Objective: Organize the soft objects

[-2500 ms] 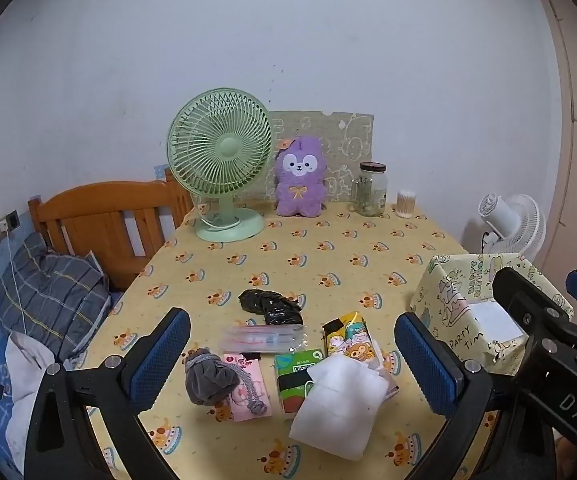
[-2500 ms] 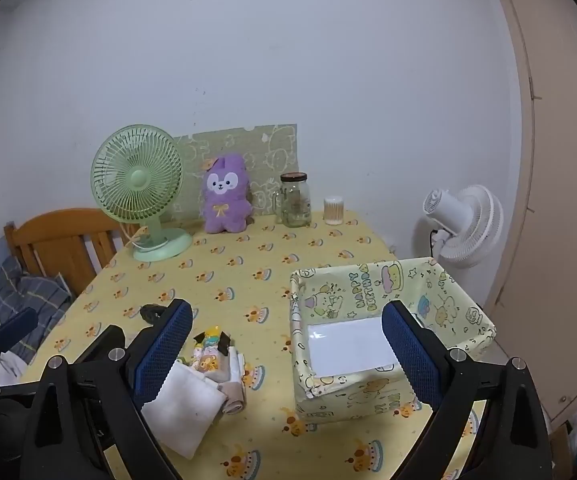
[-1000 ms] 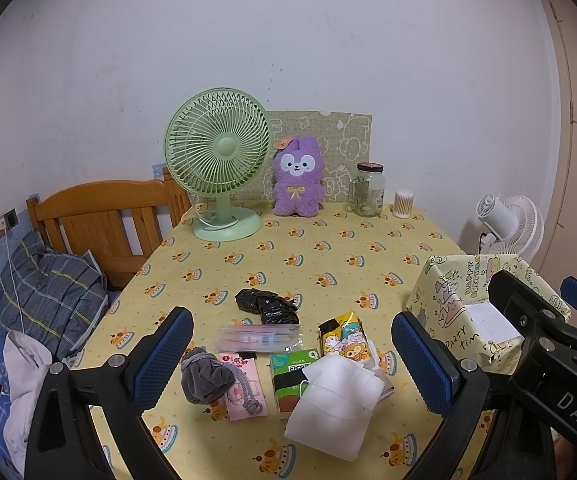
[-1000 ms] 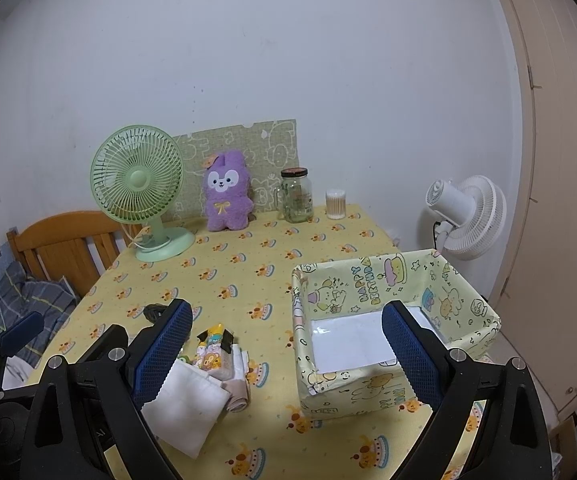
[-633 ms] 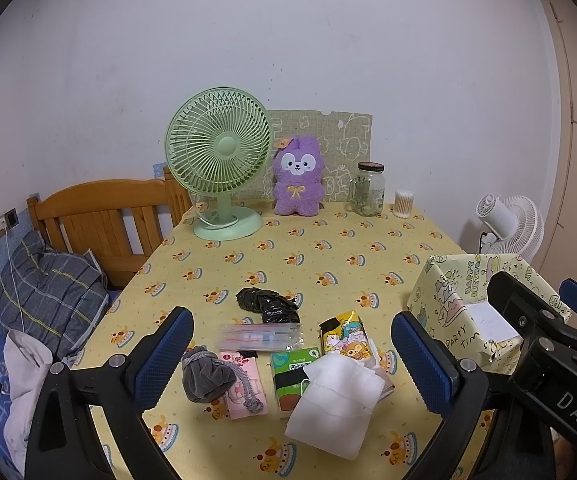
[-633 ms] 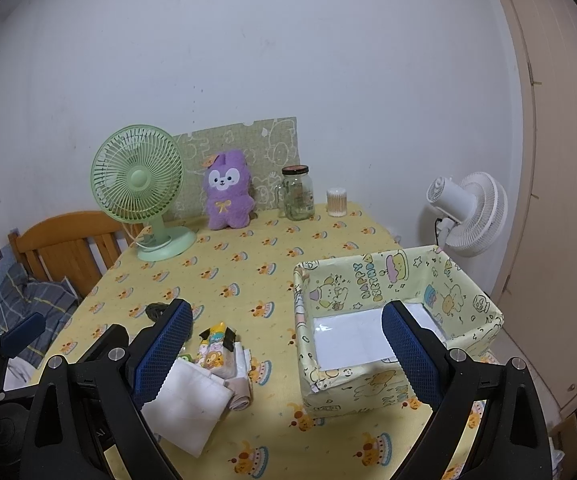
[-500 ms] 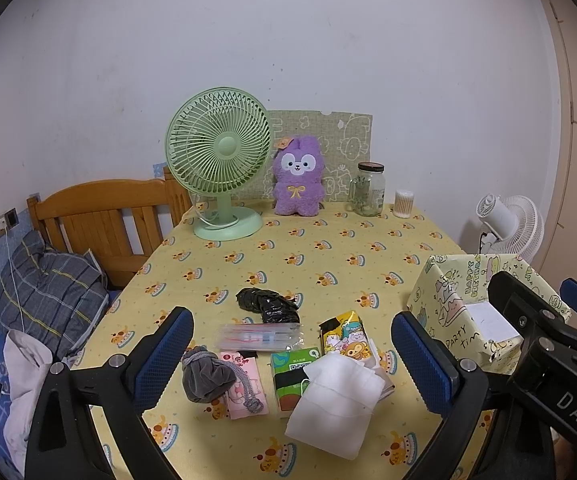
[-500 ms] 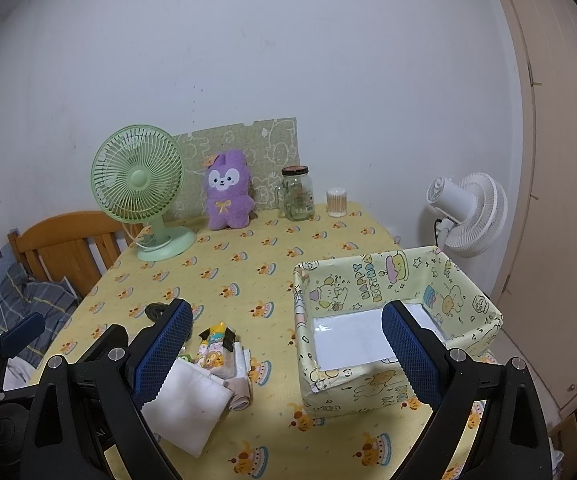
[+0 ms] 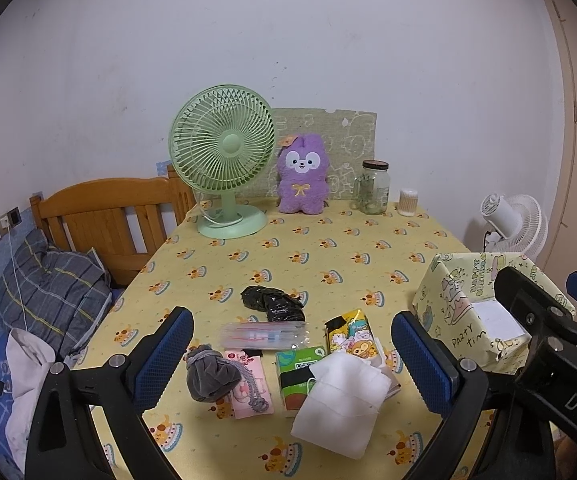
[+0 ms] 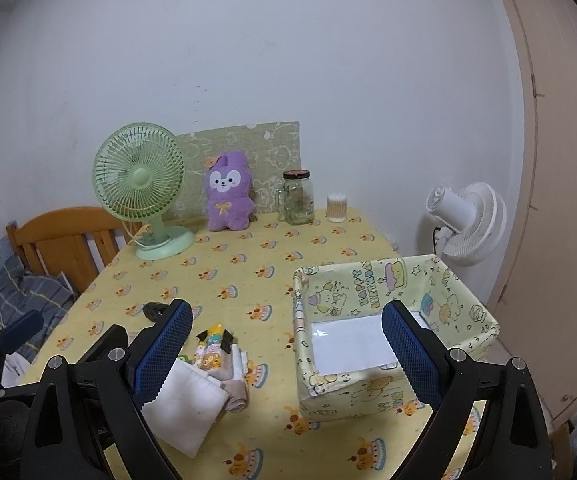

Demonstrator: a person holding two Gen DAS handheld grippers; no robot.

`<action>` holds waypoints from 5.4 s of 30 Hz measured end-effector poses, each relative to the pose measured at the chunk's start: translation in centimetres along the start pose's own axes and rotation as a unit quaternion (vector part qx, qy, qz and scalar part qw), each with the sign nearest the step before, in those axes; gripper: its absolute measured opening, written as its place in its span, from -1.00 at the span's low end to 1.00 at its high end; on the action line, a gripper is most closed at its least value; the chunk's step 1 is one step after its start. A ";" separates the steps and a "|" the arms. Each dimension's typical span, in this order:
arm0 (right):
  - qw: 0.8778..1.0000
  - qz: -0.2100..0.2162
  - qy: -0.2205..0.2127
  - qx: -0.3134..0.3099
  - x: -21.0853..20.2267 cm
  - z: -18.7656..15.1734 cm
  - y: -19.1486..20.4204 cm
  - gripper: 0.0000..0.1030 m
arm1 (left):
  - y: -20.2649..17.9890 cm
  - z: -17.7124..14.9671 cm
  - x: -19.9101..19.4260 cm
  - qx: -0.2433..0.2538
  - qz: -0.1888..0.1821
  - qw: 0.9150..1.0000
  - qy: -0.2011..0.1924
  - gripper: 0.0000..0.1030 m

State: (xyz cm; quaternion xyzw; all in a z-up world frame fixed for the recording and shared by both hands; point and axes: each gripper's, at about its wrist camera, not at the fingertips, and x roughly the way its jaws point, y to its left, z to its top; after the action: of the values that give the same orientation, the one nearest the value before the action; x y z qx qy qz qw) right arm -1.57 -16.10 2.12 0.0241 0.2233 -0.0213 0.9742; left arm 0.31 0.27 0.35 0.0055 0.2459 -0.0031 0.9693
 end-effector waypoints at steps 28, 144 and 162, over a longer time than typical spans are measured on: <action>0.999 0.016 0.031 0.000 3.7 -4.7 4.6 0.85 | 4.3 -4.3 4.3 -0.007 -0.014 0.998 0.063 0.60; 0.996 0.068 0.054 -0.027 4.8 2.5 5.6 -0.88 | 0.5 1.8 3.6 0.012 -0.044 0.998 0.050 -0.26; 0.998 0.044 0.040 -0.022 4.1 4.8 1.6 -0.88 | -4.1 3.8 3.2 0.032 -0.067 0.997 0.028 -0.26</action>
State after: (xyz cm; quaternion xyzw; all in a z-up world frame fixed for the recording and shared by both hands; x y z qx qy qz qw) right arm 4.31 -14.88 4.69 0.0136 0.2609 0.0272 0.9649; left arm 4.86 -3.93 2.09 0.0203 0.2729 -0.0757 0.9588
